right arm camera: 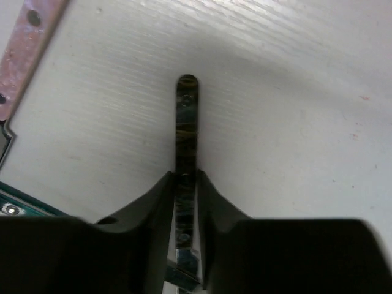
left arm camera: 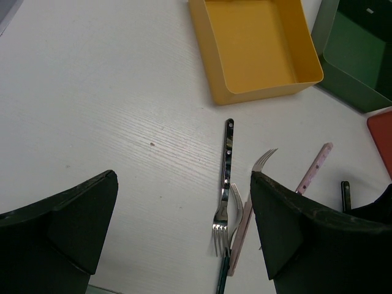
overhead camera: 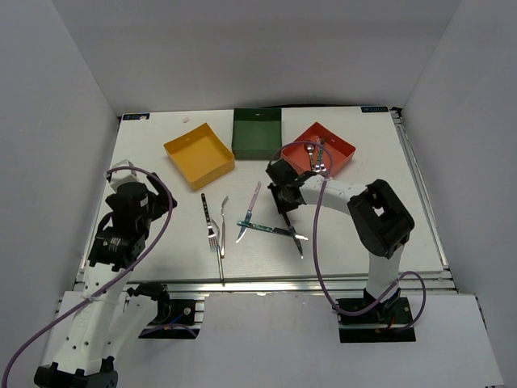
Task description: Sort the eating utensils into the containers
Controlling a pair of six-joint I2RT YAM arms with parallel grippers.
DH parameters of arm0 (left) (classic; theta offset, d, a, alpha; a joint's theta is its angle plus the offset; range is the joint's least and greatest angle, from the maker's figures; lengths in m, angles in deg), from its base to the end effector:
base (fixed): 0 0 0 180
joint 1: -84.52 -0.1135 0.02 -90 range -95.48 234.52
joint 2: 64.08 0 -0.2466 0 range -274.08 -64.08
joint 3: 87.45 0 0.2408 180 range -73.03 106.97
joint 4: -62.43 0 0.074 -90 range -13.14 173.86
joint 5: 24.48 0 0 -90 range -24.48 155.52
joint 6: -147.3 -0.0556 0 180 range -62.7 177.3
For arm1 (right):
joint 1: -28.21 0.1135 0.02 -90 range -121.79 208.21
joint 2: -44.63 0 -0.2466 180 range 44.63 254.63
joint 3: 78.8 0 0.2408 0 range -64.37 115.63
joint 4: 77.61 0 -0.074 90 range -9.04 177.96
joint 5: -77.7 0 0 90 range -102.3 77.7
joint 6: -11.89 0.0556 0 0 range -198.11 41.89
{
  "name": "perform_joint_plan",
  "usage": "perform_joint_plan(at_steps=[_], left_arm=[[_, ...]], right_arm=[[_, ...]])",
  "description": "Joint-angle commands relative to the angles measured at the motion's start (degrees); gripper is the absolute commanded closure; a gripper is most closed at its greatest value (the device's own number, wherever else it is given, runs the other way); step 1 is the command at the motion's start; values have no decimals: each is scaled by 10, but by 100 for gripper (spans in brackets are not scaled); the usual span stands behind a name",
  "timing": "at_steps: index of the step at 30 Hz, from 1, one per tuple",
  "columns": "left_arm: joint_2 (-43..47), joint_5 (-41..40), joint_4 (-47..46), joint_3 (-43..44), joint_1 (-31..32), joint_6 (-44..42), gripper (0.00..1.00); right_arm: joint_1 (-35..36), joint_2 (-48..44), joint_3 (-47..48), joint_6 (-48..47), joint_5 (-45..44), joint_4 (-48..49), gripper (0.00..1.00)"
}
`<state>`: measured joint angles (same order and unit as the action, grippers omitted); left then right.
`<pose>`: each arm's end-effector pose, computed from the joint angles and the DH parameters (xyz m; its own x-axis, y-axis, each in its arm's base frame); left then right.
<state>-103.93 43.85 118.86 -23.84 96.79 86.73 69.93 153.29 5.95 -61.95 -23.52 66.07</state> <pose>0.1576 -0.0133 0.3007 -0.4072 -0.3787 -0.8311 -0.3517 0.9048 -0.2400 0.2930 0.2467 0.1380 -0.7839 -0.3332 -0.5239 -0.3774 0.9257 -0.0240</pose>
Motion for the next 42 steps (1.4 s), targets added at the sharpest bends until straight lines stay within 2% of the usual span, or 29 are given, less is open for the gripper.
perform_joint_plan(at_steps=[1,4,12,16,19,23,24,28,34,36,42], left_arm=[[5,-7,-1,-2,4,1,2],[-4,-1,-3,-1,5,-2,2],[19,-4,1,-2,5,3,2],[24,-1,0,-3,5,3,2],[11,3,-1,-2,4,0,2],[0,11,-2,-2,4,-3,2],[0,10,-2,-2,4,-3,2],[10,11,-3,-3,5,-3,2],[7,12,-6,-4,4,-3,2],[7,8,-4,-3,4,-2,2],[14,-7,-2,-4,4,5,2]], right_arm=[[6,20,0,4,-24,8,82],[7,11,26,-8,-40,12,100],[5,-7,217,-87,-108,32,100],[2,-7,271,-109,-122,67,100],[2,-9,282,-123,-127,105,100],[1,-12,253,-159,-136,226,100],[0,-4,251,-186,-118,284,100],[-27,53,295,-250,-57,353,100],[-93,192,509,-235,80,292,100],[-97,229,552,-259,107,294,100],[-109,277,599,-307,146,301,100]])
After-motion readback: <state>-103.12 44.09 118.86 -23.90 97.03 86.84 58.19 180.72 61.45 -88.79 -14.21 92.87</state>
